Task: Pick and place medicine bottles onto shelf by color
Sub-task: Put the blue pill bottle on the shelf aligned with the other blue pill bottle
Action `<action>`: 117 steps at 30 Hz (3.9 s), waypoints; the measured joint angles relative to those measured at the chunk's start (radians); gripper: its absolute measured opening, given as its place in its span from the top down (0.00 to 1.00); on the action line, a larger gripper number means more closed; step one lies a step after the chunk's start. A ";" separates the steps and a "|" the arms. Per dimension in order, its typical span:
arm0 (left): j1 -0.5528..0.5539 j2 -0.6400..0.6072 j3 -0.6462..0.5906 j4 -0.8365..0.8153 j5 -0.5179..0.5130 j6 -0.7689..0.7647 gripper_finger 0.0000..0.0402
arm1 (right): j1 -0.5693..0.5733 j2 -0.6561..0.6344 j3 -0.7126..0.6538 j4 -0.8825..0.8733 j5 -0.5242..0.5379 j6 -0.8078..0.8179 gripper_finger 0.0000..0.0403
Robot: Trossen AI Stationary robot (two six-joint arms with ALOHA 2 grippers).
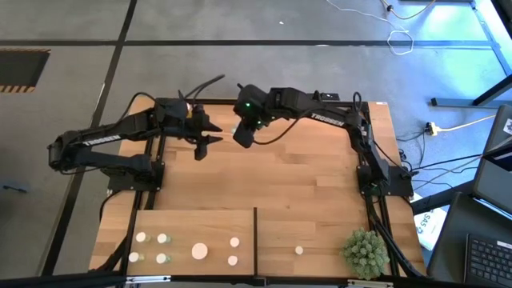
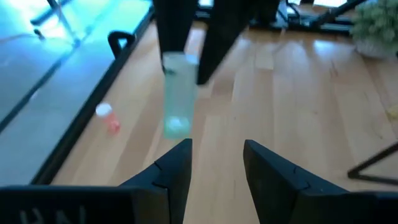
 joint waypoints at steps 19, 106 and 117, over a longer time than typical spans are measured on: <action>0.000 0.000 0.000 0.054 -0.035 -0.105 0.75 | 0.008 0.000 0.000 0.026 0.000 -0.021 0.70; 0.000 0.128 0.001 0.167 -0.034 -0.052 0.85 | 0.012 0.001 -0.001 0.048 -0.051 0.005 0.67; 0.000 0.128 0.001 0.168 -0.035 -0.052 0.85 | 0.002 0.001 -0.001 0.053 -0.098 -0.023 0.56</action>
